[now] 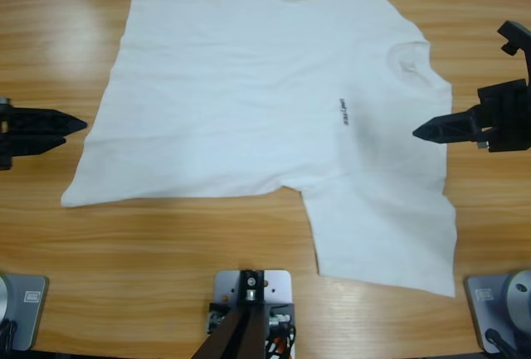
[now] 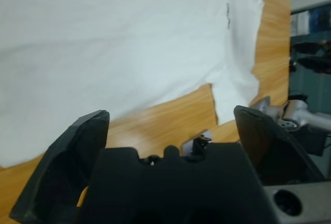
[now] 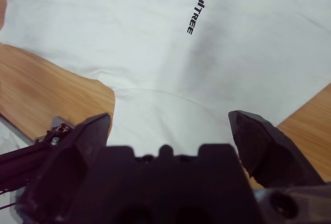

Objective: Fold clothes

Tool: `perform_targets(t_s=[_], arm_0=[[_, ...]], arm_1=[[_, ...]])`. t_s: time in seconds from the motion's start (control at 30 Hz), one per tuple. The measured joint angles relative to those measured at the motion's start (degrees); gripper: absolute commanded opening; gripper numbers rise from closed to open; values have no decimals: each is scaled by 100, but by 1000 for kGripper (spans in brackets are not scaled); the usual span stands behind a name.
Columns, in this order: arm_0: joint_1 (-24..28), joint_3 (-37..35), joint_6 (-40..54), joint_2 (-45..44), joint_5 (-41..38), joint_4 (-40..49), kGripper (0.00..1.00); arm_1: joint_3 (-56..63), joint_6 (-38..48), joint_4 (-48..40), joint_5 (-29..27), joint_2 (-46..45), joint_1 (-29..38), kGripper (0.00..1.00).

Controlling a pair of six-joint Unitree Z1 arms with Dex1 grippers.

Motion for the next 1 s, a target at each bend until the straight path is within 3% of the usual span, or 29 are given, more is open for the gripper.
perform_targets(t_s=[0.13,0.23,0.47,0.57,0.73,1.0], arm_0=[[0,88,-88,-146,-8,126,898],[1,122,-88,-62,-47,116,821],[-63,-249,-133,597,-405,17,821],[-110,-262,-270,591,-429,-11,816],[-316,102,-981,277,234,60,812],[-457,253,-1527,475,1454,951,812]], arm_1=[[0,1,0,0,0,0,932],[0,1,0,0,1,0,931],[-10,17,111,5,77,0,929],[-20,439,231,169,79,6,927],[240,1461,-108,236,-106,412,927],[337,1955,-146,214,-276,499,931]])
